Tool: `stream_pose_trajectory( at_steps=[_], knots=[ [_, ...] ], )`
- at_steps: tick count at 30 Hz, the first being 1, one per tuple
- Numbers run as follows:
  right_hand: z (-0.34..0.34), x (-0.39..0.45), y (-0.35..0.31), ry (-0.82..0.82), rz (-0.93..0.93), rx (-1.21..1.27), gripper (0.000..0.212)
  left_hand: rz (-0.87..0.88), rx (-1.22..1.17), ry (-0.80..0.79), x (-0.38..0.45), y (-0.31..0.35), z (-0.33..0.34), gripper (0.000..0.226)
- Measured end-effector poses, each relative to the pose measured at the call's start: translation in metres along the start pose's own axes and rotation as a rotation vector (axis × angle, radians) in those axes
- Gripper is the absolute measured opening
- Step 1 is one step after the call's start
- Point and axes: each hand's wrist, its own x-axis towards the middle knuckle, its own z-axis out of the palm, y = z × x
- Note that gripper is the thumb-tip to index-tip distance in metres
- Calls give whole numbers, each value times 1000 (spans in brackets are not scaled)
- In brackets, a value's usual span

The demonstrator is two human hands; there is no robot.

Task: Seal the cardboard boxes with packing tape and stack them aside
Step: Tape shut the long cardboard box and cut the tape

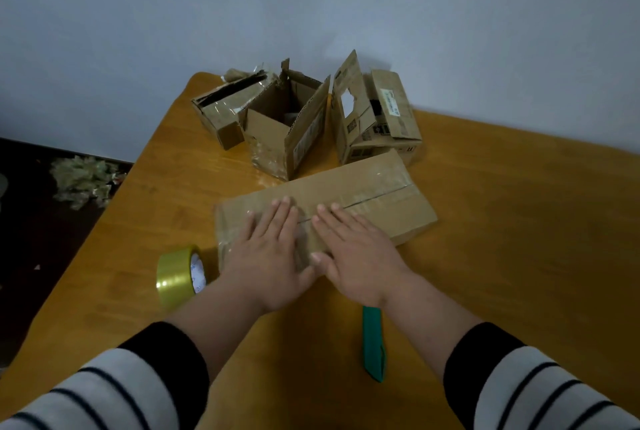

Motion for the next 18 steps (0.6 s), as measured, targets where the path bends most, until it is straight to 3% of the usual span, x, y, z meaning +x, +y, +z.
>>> stream_pose_trajectory(
  at_steps=[2,6,8,10,12,14,16,18],
  knots=[
    [-3,1,9,8,-46,-14,78,-22,19,-73,1,3,8,105],
    [-9,-5,63,33,233,-4,83,4,102,-131,3,-9,9,107],
    [-8,-4,71,-29,253,-31,89,28,92,-182,6,-10,5,113],
    [-13,3,72,36,258,-35,92,31,13,-215,8,-13,0,113],
    [-17,6,79,157,302,-85,81,-25,-65,-132,7,-19,-2,97],
    [-13,5,87,125,370,-40,75,-151,-34,9,3,-23,3,78],
    [-9,5,91,9,396,15,79,-213,36,6,5,-24,9,69],
    [-13,10,94,-2,388,-20,79,-196,22,-55,11,-28,10,69]
  ],
)
